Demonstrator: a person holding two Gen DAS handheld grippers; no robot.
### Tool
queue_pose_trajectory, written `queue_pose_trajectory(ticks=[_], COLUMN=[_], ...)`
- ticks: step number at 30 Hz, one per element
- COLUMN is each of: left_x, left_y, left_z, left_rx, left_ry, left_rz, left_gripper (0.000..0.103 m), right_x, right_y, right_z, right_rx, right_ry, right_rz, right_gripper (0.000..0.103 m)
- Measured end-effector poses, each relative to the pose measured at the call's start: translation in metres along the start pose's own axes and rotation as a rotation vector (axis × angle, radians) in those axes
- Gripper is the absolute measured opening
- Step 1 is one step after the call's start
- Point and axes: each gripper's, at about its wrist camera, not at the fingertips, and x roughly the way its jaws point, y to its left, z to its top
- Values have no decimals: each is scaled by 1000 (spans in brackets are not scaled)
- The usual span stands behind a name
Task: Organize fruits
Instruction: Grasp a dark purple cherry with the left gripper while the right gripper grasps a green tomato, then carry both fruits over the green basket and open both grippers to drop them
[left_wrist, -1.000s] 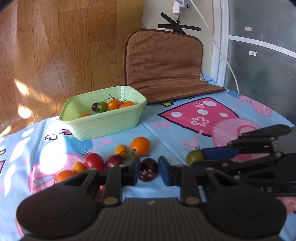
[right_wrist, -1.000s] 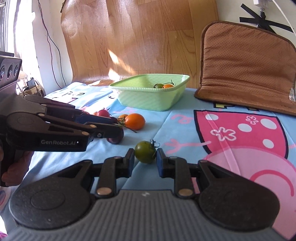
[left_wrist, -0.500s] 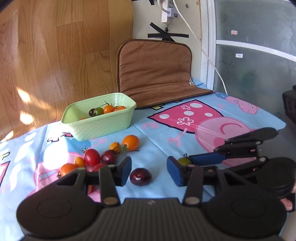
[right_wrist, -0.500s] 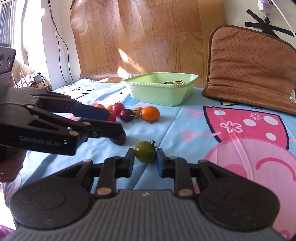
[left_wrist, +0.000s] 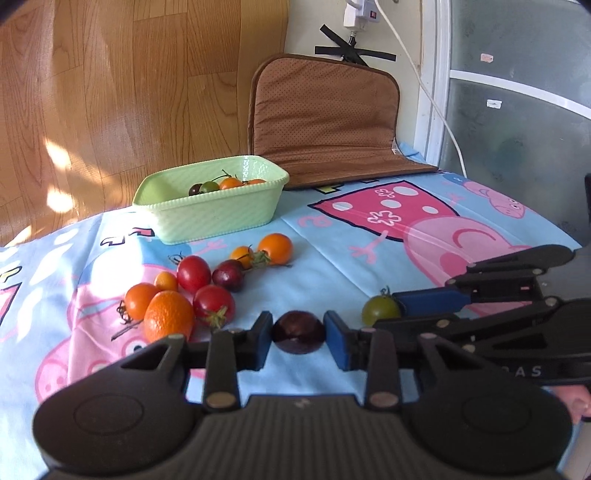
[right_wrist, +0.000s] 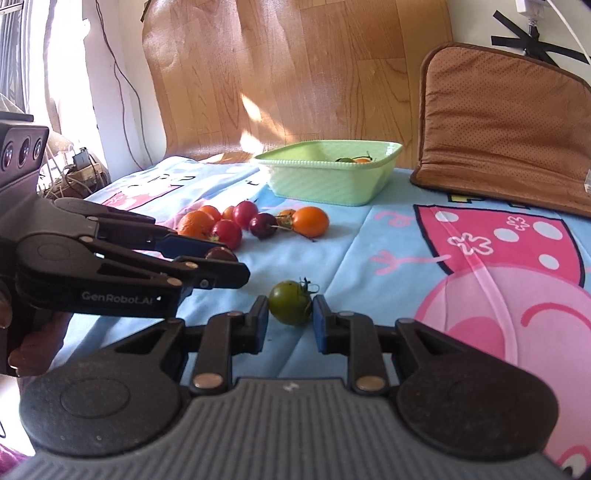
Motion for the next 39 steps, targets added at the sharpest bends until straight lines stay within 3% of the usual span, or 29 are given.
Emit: queue_pose_trajectory(ticks=[7,13,23,27,33,39], left_x=[-43,-60,-62,-63,-67,-51], left_y=[7,18,20,22,41,76], left_z=[-32,-58,-60,-60,-41,13], left_rx=[-57,-123,-159,-174,-200,-217], left_ry=[5,14,0,-4,-42,-95], left_rz=[-11,11,-12,-24,-49,-50], left_gripper=[31,31,31,31,31,31], right_x=[-10,-15,-11,-9,-9,7], right_y=[43,62,72,74,65,39], right_z=[-10,-16,-19,-18,-2,38], right_rx=[-77,-111,-144,-139,-104,-51], right_ry=[25,42,49,51,-1,-53], right_rz=[71,68,6,12,-4,-16], right_gripper=[28,28,34,31,29,29])
